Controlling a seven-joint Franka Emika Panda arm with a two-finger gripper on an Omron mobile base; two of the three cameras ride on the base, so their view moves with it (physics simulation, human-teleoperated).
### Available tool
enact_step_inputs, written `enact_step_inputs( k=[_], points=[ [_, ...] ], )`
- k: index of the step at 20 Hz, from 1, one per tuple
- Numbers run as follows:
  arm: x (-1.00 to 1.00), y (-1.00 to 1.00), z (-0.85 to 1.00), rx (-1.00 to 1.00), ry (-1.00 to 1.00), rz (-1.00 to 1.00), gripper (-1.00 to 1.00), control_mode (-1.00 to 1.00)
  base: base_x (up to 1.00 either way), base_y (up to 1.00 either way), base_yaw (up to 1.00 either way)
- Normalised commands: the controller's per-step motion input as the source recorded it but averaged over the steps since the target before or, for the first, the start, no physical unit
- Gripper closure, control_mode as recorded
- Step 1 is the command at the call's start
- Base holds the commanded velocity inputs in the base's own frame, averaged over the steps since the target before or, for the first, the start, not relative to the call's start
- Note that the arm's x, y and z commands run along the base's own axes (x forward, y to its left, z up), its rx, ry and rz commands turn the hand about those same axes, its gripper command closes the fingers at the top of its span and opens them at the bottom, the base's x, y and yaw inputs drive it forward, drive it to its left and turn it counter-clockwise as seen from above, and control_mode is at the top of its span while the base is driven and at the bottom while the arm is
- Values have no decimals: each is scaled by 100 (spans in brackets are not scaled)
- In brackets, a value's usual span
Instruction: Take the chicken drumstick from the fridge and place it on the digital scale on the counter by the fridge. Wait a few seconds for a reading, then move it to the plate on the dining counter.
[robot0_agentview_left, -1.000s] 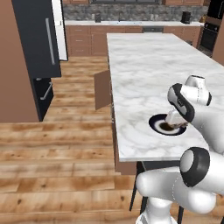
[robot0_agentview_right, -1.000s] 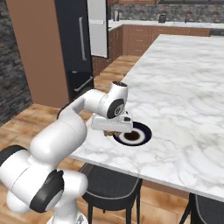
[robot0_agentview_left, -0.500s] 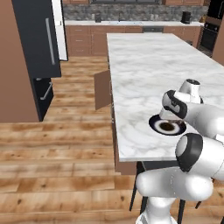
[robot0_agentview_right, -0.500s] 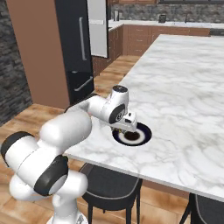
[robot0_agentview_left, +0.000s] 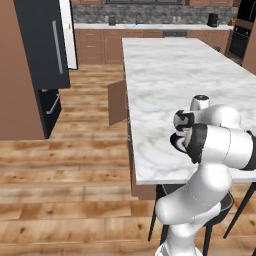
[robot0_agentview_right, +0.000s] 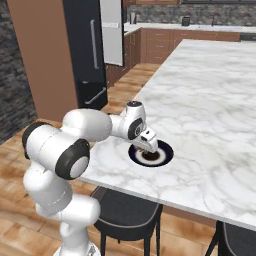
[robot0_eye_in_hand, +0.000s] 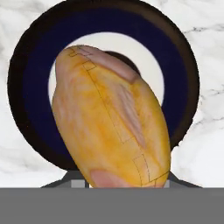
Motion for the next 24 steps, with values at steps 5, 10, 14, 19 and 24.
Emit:
enact_step_inputs(
  k=[5, 10, 14, 19, 24],
  points=[
    [34, -36, -1, 3, 27, 0, 100, -100, 0, 0, 0],
    [41, -6, 0, 2, 36, 1, 100, -100, 0, 0, 0],
    [8, 0, -24, 4, 16, 1, 100, -100, 0, 0, 0],
    [0, 0, -51, 15, 0, 2, 100, -100, 0, 0, 0],
    [0, -3, -38, 13, 0, 0, 100, -100, 0, 0, 0]
  ],
)
